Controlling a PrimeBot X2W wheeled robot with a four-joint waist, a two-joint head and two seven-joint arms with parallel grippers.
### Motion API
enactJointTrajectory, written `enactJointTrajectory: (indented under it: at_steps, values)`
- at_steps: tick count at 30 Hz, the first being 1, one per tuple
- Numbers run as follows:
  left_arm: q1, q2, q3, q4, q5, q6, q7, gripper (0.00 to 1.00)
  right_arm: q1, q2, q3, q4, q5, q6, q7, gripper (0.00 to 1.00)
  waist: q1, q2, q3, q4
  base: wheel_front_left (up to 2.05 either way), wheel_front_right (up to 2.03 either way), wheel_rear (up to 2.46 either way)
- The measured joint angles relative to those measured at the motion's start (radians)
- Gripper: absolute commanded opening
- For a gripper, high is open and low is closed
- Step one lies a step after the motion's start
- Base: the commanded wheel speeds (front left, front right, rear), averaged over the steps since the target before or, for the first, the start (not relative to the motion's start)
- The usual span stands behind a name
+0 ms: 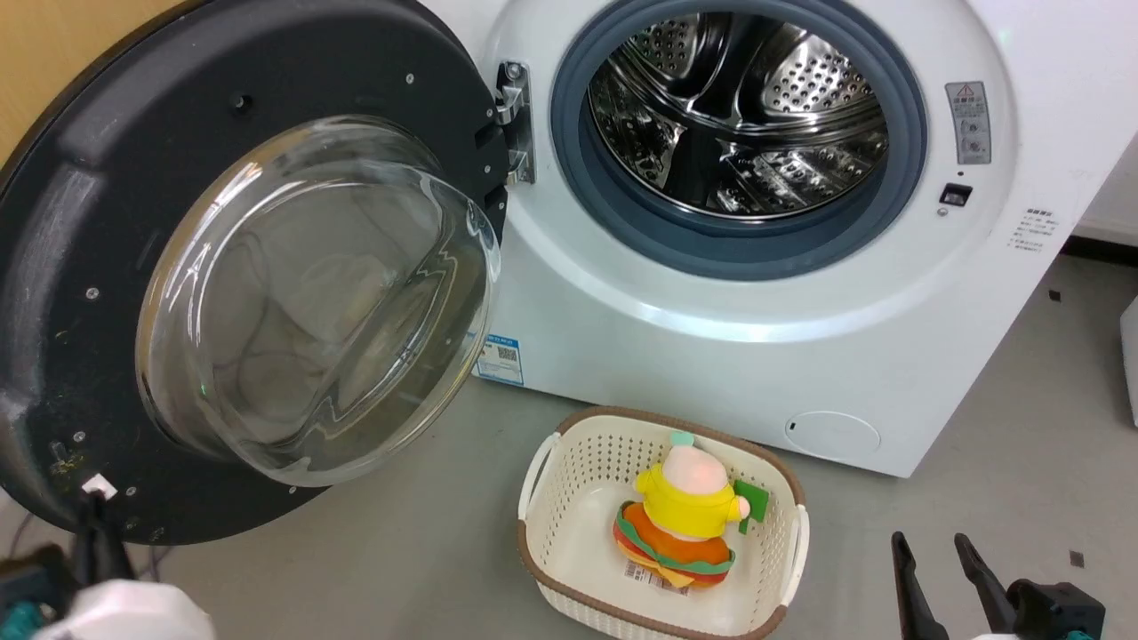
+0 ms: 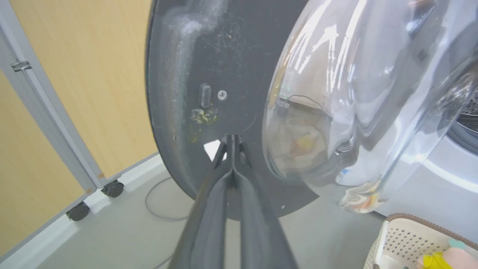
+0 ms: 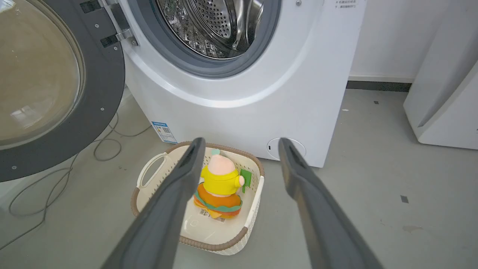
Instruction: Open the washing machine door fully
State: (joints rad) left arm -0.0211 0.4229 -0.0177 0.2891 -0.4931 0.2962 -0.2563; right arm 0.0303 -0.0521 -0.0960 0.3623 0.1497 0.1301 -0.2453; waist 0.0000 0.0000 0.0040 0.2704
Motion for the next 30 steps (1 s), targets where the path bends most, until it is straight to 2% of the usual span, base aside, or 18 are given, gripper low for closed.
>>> enactJointTrajectory:
  at_steps: [2,4,5,6,7,18,30]
  values:
    - [0.039,-0.038,0.003,-0.053,0.024,0.000,0.000,0.00,0.001,0.000,0.002,0.000,0.000,0.000,0.000,1.00,0.0000,0.0000,-0.007,-0.001,0.00,0.00,0.00]
    - [0.083,-0.080,0.002,-0.105,0.048,0.002,0.000,0.35,0.001,0.000,0.004,0.000,0.000,0.000,-0.003,1.00,0.0000,0.0000,-0.015,-0.002,0.00,0.00,0.00]
    - [0.105,-0.100,0.000,-0.128,0.059,0.004,0.000,0.48,0.001,0.000,0.005,0.000,0.000,0.000,-0.003,1.00,0.0000,0.0000,-0.018,-0.004,0.00,0.00,0.00]
    - [0.124,-0.111,0.001,-0.140,0.062,-0.002,0.000,0.89,0.001,0.000,0.006,-0.001,0.000,0.000,-0.003,1.00,0.0000,0.0000,-0.021,-0.006,0.00,0.00,0.00]
    - [0.139,-0.115,0.004,-0.148,0.062,-0.009,0.000,1.00,0.001,0.000,0.007,-0.001,0.000,0.000,-0.003,1.00,0.0000,0.0000,-0.024,-0.008,0.00,0.00,0.00]
    - [0.187,-0.167,-0.096,-0.234,0.158,-0.020,0.000,1.00,0.005,0.001,0.004,-0.028,-0.022,0.000,-0.007,1.00,0.0000,0.0000,-0.047,-0.055,0.00,0.00,0.00]
    - [0.089,-0.185,-0.219,-0.180,0.210,-0.083,0.019,1.00,0.009,0.000,0.023,-0.099,-0.077,0.000,0.012,1.00,0.0000,0.0000,-0.050,-0.180,0.00,0.00,0.00]
